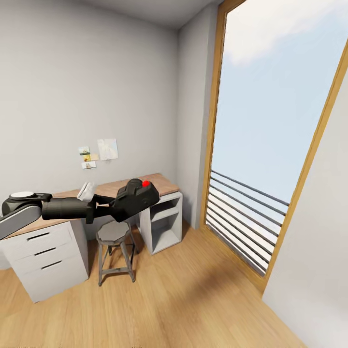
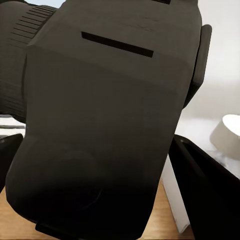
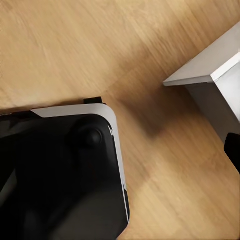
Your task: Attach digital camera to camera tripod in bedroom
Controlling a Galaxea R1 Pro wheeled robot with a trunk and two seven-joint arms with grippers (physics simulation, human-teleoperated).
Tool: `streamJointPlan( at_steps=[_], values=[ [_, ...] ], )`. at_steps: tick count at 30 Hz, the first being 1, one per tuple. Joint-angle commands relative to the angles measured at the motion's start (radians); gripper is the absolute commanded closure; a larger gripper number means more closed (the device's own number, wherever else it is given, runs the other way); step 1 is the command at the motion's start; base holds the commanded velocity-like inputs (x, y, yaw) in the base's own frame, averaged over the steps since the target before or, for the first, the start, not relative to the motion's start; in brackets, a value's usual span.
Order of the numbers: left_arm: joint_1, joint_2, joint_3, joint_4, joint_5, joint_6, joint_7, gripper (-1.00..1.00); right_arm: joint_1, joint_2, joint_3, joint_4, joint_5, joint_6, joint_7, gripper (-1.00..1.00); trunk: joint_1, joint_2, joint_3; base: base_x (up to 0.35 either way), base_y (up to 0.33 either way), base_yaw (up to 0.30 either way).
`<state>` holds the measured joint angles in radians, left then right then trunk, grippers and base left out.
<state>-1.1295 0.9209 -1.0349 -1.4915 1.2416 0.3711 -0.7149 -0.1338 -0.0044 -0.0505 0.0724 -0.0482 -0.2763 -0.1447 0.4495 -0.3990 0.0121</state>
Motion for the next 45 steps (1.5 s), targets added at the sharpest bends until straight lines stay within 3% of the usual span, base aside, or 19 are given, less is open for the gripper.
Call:
streamJointPlan(
  at_steps=[1, 9, 23, 45],
  values=[
    [-0.003, 0.004, -0.007, 0.000, 0.014, 0.007, 0.000, 1.00, -0.002, 0.000, -0.005, 0.004, -0.005, -0.009, 0.002, -1.00, 0.000, -0.001, -0.001, 0.000, 0.000, 0.151],
    [-0.003, 0.021, -0.020, 0.001, 0.017, 0.006, -0.002, 1.00, -0.001, 0.000, -0.005, 0.004, -0.004, -0.009, 0.002, -1.00, 0.000, -0.001, -0.007, 0.000, 0.000, 0.143],
    [-0.003, 0.025, -0.022, 0.001, 0.021, 0.006, -0.007, 1.00, -0.001, 0.000, -0.005, 0.004, -0.005, -0.010, 0.001, -1.00, 0.000, -0.001, -0.026, 0.000, 0.000, 0.129],
    [-0.003, 0.025, -0.022, 0.000, 0.022, 0.010, -0.004, 1.00, -0.001, 0.000, -0.008, 0.004, -0.005, -0.009, 0.000, -1.00, 0.000, -0.001, -0.028, 0.000, 0.000, 0.270]
  ],
)
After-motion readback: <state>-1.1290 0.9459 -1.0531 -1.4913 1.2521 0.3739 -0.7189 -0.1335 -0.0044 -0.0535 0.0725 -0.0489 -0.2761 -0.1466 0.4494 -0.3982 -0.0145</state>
